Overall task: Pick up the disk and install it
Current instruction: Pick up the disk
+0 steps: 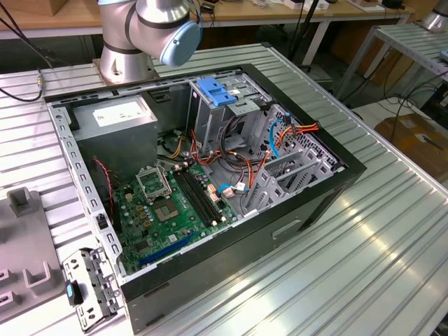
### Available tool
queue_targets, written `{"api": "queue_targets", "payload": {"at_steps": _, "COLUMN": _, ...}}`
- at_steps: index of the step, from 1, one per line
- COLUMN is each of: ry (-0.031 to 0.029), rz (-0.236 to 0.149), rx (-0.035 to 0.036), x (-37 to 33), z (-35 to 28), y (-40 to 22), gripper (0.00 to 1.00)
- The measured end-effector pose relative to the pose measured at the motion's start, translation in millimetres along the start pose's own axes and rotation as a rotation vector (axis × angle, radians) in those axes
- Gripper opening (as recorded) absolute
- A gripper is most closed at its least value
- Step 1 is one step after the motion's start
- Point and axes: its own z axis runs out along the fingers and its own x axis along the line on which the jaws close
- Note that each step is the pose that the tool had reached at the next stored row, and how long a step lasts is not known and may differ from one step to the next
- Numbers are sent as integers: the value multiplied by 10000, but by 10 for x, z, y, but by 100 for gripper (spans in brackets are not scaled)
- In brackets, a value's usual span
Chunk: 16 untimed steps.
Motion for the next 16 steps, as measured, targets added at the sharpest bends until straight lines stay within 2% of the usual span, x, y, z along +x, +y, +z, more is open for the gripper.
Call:
{"api": "queue_targets", "payload": {"at_steps": 5, "ry": -69, "rz": -408, "rx": -12, "x": 7, "z": 83, "y": 38, "gripper": 56}}
{"api": "queue_targets", "payload": {"at_steps": 9, "ry": -159, "rz": -577, "rx": -22, "x": 19, "z": 152, "y": 93, "gripper": 56}}
{"api": "queue_targets", "payload": {"at_steps": 11, "ry": -172, "rz": -655, "rx": -26, "x": 21, "z": 211, "y": 108, "gripper": 56}}
{"api": "queue_targets", "payload": {"at_steps": 16, "ry": -179, "rz": -711, "rx": -27, "x": 21, "z": 306, "y": 114, "gripper": 55}}
